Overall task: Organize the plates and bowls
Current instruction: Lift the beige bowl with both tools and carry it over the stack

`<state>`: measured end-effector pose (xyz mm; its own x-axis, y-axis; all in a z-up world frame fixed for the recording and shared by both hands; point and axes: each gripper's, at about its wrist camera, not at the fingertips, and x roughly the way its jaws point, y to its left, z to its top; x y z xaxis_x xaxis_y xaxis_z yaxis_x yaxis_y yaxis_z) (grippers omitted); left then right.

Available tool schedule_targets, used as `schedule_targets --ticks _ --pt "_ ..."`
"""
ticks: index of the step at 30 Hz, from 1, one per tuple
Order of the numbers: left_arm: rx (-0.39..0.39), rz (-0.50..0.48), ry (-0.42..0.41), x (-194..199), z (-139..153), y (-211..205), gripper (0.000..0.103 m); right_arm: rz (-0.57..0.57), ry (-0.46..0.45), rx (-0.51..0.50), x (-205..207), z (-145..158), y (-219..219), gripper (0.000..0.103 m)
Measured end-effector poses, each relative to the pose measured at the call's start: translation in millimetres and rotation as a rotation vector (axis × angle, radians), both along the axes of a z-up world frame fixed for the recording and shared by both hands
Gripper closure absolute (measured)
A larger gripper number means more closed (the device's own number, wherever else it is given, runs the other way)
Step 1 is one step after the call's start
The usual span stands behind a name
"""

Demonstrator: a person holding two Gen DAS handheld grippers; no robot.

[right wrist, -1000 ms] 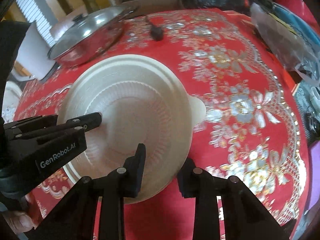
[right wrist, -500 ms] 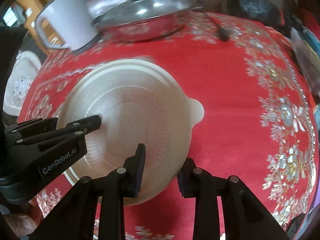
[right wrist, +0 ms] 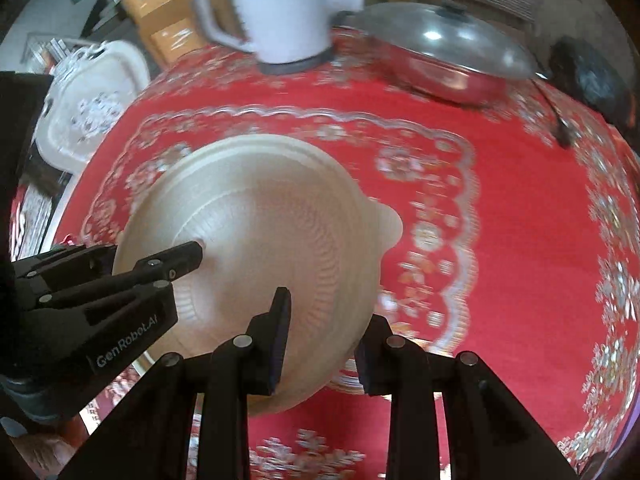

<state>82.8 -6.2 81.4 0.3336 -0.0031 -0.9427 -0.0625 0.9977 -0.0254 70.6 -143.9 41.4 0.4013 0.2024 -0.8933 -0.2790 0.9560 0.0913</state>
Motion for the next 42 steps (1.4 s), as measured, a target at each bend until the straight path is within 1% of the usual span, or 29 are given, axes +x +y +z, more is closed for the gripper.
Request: schedule_targets --ticks 4,16,27,35,42 --pt "-0.001 0.046 -0.007 -7 4 30 0.076 0.051 -0.001 -0.007 0 2 29 0.073" --pt "-0.004 0.165 -0.034 -29 18 104 0.076 0.201 -0.009 -0.039 -1 11 103 0.073" --pt "0.008 0.331 -0.039 -72 24 182 0.076 0.394 -0.009 -0.068 -16 9 185 0.073" --pt "0.002 0.422 -0.029 -107 21 219 0.076 0.512 0.001 -0.083 -38 5 232 0.073" --pt "0.006 0.487 -0.025 -135 18 244 0.076 0.584 0.014 -0.089 -55 -1 262 0.073"
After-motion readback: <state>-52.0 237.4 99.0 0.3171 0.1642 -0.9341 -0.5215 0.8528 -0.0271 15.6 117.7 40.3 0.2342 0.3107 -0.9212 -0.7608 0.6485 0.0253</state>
